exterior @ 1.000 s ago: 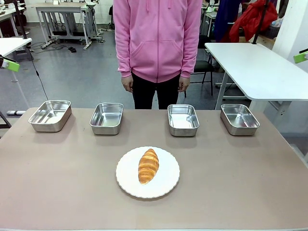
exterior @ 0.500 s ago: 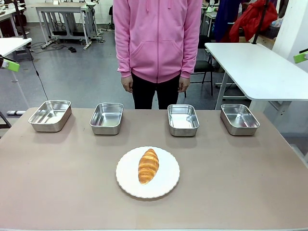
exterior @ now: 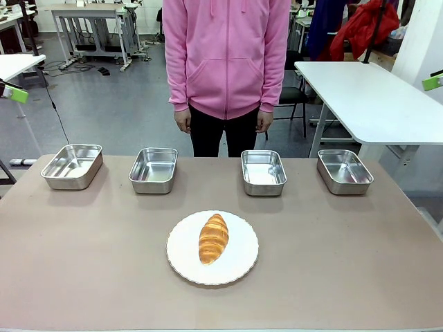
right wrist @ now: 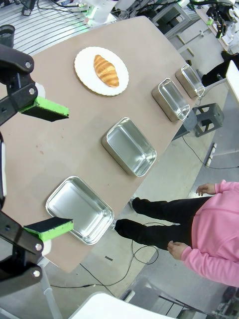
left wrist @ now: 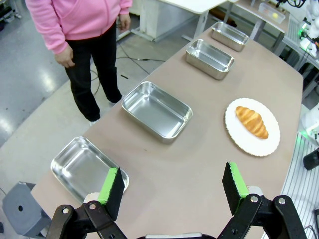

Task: Place the bread in the container.
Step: Place the Butter Roll into the Airtight Container indicated by the human.

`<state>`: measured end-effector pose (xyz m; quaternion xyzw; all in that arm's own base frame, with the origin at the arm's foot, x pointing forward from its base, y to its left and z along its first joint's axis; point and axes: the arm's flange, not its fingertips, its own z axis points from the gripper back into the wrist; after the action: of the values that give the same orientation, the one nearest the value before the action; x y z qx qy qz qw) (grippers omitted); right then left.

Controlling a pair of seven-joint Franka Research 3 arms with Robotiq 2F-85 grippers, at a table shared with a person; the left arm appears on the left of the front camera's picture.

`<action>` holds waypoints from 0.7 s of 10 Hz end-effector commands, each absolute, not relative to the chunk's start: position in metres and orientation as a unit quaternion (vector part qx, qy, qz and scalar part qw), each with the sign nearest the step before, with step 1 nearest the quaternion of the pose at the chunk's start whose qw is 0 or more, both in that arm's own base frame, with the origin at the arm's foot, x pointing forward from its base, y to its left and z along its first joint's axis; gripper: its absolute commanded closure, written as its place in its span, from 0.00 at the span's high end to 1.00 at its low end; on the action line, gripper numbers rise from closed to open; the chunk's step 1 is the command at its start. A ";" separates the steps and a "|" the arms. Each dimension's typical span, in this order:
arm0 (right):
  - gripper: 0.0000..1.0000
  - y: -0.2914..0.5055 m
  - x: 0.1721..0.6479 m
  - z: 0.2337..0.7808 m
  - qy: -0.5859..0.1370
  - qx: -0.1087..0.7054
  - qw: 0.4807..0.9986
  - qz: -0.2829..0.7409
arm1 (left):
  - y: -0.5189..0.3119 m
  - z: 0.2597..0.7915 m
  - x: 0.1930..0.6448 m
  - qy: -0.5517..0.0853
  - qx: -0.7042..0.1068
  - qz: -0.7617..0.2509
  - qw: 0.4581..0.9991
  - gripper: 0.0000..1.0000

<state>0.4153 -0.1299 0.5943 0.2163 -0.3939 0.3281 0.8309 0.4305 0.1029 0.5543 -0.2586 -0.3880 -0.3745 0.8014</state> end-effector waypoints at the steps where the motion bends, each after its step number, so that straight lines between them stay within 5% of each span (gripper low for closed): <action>1: 1.00 -0.130 0.416 0.594 -0.397 0.219 0.827 0.331 | 0.103 0.554 0.430 -0.388 -0.262 -0.374 0.801 1.00; 7: 1.00 -0.130 0.416 0.594 -0.397 0.219 0.827 0.331 | 0.103 0.554 0.430 -0.388 -0.262 -0.374 0.801 1.00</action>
<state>0.4153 -0.1299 0.5943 0.2163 -0.3939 0.3281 0.8309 0.4305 0.1029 0.5543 -0.2586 -0.3880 -0.3745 0.8014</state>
